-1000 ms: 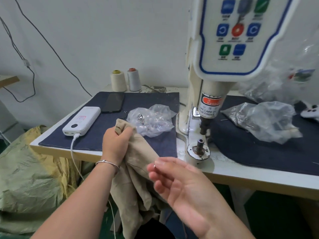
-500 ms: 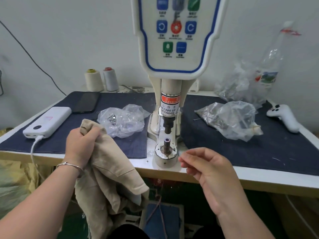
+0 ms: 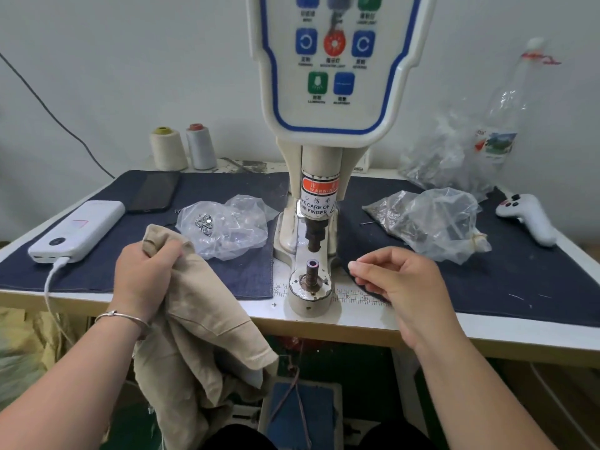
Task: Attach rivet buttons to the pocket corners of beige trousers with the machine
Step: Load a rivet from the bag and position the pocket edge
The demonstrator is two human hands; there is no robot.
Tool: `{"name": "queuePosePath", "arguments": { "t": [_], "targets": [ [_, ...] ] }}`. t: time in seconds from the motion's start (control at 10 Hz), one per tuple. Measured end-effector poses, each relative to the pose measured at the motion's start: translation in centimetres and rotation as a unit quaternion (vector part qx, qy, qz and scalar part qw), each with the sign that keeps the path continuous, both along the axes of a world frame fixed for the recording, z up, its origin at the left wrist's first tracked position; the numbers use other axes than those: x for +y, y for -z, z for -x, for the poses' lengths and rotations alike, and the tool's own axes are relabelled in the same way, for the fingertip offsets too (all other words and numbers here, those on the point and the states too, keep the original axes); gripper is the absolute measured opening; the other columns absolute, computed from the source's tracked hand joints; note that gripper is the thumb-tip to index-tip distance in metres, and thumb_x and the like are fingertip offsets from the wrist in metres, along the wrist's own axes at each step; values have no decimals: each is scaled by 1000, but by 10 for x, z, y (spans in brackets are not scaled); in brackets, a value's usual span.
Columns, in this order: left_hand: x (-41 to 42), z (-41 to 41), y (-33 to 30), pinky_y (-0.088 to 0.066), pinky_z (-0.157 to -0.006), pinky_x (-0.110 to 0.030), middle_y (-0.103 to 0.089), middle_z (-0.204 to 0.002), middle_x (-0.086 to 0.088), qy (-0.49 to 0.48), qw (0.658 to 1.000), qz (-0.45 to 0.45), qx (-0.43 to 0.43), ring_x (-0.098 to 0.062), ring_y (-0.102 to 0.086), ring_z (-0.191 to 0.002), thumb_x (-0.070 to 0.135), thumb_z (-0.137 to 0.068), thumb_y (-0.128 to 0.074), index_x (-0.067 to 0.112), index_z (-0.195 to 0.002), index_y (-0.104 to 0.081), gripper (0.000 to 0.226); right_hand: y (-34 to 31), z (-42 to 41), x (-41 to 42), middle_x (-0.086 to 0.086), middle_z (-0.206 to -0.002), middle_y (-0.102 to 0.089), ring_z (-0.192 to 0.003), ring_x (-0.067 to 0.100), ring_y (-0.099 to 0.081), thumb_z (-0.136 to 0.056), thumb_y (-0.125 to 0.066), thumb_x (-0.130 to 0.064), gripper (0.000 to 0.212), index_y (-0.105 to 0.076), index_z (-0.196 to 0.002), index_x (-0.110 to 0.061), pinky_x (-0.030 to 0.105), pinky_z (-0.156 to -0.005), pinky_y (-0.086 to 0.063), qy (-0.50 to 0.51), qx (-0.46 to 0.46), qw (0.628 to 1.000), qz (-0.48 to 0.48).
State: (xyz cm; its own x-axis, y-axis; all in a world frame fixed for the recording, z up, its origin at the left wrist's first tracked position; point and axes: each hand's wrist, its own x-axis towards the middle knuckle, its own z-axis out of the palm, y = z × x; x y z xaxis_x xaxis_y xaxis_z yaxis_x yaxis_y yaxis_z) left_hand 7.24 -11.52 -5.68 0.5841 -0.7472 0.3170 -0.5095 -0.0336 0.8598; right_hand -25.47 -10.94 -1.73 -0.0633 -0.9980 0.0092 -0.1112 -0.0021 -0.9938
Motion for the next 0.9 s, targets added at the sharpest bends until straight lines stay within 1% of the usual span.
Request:
{"name": "queuePosePath", "arguments": {
  "t": [0.1,0.2,0.3,0.4,0.5,0.6,0.7,0.8,0.9],
  "targets": [
    [0,0,-1,-25,-55,-39,-34,-64,-8,-4,1000,-2,-20,-21,-29,-63,35,-69,-53,-17,-65,-47,53,-3,25,-15,-2,-66,-71,-61,6,-64,-72,-83,-17,13,-72,-67,-21,22,-61,-47,17,160,986,31],
    [1,1,-2,-24,-56,-43,-35,-65,-10,-3,1000,-4,-26,-22,-29,-63,35,-69,-53,-18,-66,-48,54,-6,45,-32,-5,-67,-69,-68,9,-63,-74,-83,-16,16,-70,-67,-22,22,-61,-43,11,303,952,42],
    [0,0,0,-26,-56,-40,-39,-67,-12,-6,1000,-3,-22,-24,-34,-66,37,-69,-53,-20,-71,-53,57,-9,57,-45,-5,-71,-67,-72,10,-62,-75,-82,-15,16,-69,-68,-22,20,-58,-42,-28,407,913,26],
    [-3,-6,5,-29,-55,-39,-44,-67,-13,-8,1000,-6,-24,-24,-38,-68,42,-68,-52,-19,-74,-56,62,-13,61,-53,-7,-73,-67,-75,10,-63,-77,-80,-14,17,-69,-68,-23,21,-63,-47,-71,472,878,16],
    [-6,-8,9,-35,-59,-41,-46,-66,-14,-16,1000,-2,-15,-25,-41,-68,47,-67,-52,-16,-72,-56,64,-17,61,-59,-13,-74,-64,-80,9,-63,-80,-75,-11,15,-71,-72,-23,24,-71,-51,-106,529,842,17],
    [-6,-7,10,-36,-59,-39,-45,-63,-16,-27,1000,-2,-12,-28,-43,-66,47,-67,-50,-5,-60,-50,52,-20,61,-63,-15,-73,-62,-81,11,-63,-83,-71,-10,14,-72,-75,-22,25,-74,-52,-139,555,820,22],
    [-5,-7,6,-39,-73,-43,-54,-78,-18,15,1000,-13,-3,-31,-49,-76,38,-72,-51,2,-76,-57,37,-21,62,-66,-13,-75,-61,-85,14,-64,-84,-67,-8,15,-73,-79,-20,27,-78,-52,-164,574,802,32],
    [0,-2,-1,-38,-77,-44,-56,-84,-19,31,999,-22,-6,-32,-49,-81,37,-73,-50,1,-84,-59,38,-17,62,-67,-6,-90,-67,-89,16,-63,-86,-63,-8,16,-76,-88,-18,29,-82,-52,-185,599,778,51],
    [1,0,-2,-39,-78,-44,-56,-85,-19,32,999,-8,6,-32,-49,-82,36,-72,-51,2,-84,-58,37,-13,63,-67,-5,-96,-68,-89,16,-62,-86,-61,-8,18,-75,-91,-19,30,-83,-51,-193,598,775,69]
  ]
}}
